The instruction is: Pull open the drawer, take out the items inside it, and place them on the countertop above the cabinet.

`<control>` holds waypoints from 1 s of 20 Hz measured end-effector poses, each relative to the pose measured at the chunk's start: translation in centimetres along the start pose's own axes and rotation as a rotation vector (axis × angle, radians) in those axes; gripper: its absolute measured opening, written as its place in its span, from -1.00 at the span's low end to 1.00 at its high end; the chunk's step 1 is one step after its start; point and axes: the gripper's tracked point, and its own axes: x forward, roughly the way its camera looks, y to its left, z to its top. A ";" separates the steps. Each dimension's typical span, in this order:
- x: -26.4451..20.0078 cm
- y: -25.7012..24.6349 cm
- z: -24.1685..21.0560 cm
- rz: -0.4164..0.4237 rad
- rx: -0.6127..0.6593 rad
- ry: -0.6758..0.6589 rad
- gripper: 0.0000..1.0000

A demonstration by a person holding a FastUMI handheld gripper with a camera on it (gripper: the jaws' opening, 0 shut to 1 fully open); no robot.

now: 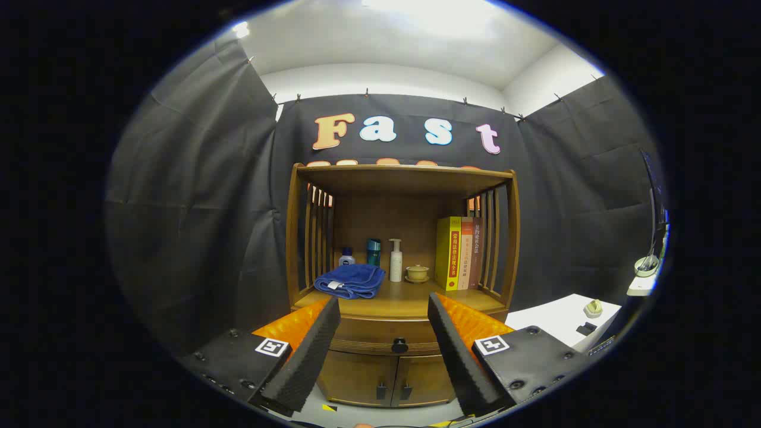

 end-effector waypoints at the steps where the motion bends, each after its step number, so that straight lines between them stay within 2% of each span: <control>1: -0.1 0.1 0.1 0.006 0.001 -0.004 0.96; 20: 0.5 0.0 0.0 0.000 0.022 -0.007 0.96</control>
